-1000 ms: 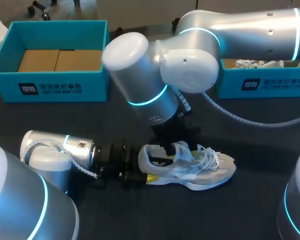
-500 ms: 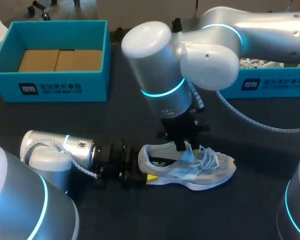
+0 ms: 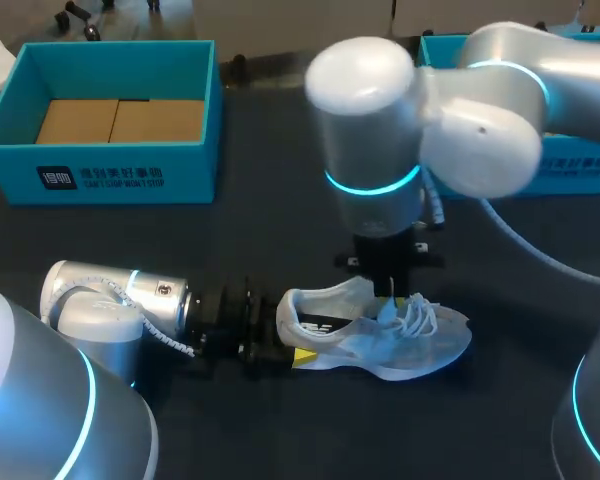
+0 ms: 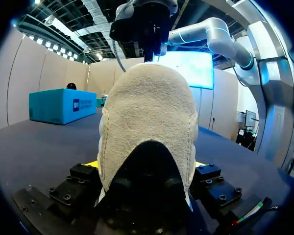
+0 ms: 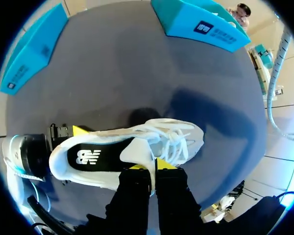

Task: Take the shoe out of the shoebox, open the shoe tongue, remove and reinsert the insole, then place the shoe into the shoebox

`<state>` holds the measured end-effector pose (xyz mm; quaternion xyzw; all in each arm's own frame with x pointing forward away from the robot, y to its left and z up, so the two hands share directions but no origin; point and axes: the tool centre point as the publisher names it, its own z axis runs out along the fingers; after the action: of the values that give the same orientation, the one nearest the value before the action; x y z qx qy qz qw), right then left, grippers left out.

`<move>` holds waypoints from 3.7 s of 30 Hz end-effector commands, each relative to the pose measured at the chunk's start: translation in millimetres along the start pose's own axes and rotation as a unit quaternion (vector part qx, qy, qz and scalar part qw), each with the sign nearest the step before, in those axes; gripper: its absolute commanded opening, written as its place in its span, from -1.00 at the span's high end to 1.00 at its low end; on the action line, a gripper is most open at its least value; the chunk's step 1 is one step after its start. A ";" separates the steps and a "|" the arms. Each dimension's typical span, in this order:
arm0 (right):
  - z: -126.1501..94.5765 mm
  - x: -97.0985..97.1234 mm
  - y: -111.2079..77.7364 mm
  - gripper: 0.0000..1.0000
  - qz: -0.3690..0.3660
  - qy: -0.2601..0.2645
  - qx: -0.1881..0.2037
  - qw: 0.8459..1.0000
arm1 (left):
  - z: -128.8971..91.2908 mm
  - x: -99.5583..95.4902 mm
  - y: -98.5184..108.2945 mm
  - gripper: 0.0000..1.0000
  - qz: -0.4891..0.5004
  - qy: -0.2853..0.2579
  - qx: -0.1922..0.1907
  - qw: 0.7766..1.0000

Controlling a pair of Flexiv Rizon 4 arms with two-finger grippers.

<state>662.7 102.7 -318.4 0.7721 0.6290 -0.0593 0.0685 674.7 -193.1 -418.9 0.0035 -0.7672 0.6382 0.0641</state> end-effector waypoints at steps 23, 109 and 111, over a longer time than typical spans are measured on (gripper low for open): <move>12.5 -54.5 12.8 1.00 0.265 0.186 0.023 0.946 | -0.3 -0.6 1.3 1.00 0.000 0.000 -0.002 1.000; -104.4 21.1 -1.4 1.00 -0.270 0.154 -0.055 0.949 | -0.3 -0.6 1.3 1.00 0.000 0.000 -0.002 1.000; -104.4 21.1 -1.4 1.00 -0.270 0.154 -0.055 0.949 | -0.3 -0.6 1.3 1.00 0.000 0.000 -0.002 1.000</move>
<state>665.6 150.8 -213.7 0.5730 0.8170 0.0634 0.0120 674.7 -193.0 -419.0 0.0034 -0.7672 0.6381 0.0641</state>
